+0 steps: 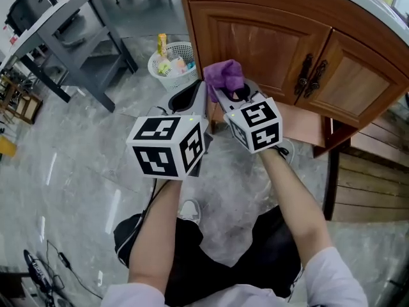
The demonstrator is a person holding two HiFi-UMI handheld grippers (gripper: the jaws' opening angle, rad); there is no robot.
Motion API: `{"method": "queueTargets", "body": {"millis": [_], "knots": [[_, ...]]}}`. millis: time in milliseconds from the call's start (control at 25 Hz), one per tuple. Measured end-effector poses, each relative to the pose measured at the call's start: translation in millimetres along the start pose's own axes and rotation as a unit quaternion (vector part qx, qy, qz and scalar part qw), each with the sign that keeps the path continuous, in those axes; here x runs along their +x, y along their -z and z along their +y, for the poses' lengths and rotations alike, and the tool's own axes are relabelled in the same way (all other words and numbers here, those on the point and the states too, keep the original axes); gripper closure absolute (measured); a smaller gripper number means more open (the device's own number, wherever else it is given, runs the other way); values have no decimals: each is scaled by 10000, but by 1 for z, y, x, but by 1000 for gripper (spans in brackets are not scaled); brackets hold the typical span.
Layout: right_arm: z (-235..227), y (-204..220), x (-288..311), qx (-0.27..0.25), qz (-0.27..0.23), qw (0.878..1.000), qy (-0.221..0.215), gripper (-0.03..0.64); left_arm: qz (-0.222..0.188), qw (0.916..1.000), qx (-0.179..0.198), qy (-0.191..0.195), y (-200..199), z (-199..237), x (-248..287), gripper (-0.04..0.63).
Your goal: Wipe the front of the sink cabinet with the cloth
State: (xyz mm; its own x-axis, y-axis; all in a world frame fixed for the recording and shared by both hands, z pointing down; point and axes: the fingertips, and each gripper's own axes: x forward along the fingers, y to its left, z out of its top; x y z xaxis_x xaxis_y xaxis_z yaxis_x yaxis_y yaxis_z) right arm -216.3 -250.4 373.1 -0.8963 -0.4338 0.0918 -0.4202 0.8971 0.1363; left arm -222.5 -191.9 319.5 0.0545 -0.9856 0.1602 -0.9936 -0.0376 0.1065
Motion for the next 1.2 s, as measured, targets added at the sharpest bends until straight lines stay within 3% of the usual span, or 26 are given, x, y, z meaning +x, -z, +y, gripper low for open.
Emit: {"method": "queueTargets", "body": {"millis": [400, 1200], "knots": [[-39, 5, -48, 67, -26, 9986, 531, 545, 36, 9995, 68, 295, 0, -29, 16, 589], [-97, 19, -153, 229, -43, 9905, 1359, 545, 135, 9915, 251, 1267, 9, -128, 70, 589]]}}
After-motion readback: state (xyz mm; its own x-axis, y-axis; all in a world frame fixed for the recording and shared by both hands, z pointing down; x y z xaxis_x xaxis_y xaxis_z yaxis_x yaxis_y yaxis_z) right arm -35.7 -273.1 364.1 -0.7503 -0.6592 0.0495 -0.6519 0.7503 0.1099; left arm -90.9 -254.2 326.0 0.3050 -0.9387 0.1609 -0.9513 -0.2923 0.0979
